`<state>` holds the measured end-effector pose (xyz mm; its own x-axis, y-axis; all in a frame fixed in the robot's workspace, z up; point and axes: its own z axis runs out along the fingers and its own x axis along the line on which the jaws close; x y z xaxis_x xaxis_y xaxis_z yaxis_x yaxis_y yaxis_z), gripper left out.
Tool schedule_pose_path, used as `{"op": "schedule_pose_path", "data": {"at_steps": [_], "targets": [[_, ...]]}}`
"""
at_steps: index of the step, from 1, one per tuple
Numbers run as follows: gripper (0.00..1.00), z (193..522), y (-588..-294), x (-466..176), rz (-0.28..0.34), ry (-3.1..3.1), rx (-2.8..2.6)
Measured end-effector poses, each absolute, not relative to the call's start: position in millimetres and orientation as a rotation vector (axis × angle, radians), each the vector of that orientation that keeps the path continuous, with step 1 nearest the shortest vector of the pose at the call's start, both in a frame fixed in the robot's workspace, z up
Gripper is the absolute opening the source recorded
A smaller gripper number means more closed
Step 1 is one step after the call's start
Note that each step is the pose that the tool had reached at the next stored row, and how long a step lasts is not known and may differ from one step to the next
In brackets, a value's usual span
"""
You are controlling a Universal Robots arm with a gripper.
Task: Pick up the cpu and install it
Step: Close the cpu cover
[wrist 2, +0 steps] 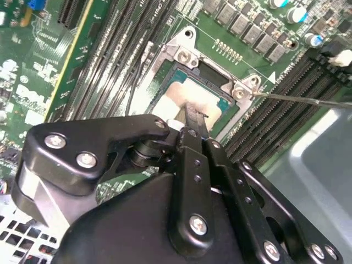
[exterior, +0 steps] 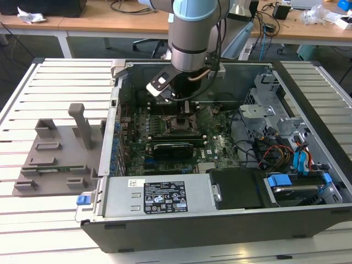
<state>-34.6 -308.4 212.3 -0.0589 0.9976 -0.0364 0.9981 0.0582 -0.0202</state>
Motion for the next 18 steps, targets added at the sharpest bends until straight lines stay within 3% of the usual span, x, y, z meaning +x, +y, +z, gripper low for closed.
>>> {"op": "schedule_pose_path", "data": {"at_steps": [18], "targets": [[0.11,252.5,-308.4,-34.6,-0.065,2.275,2.145]]}}
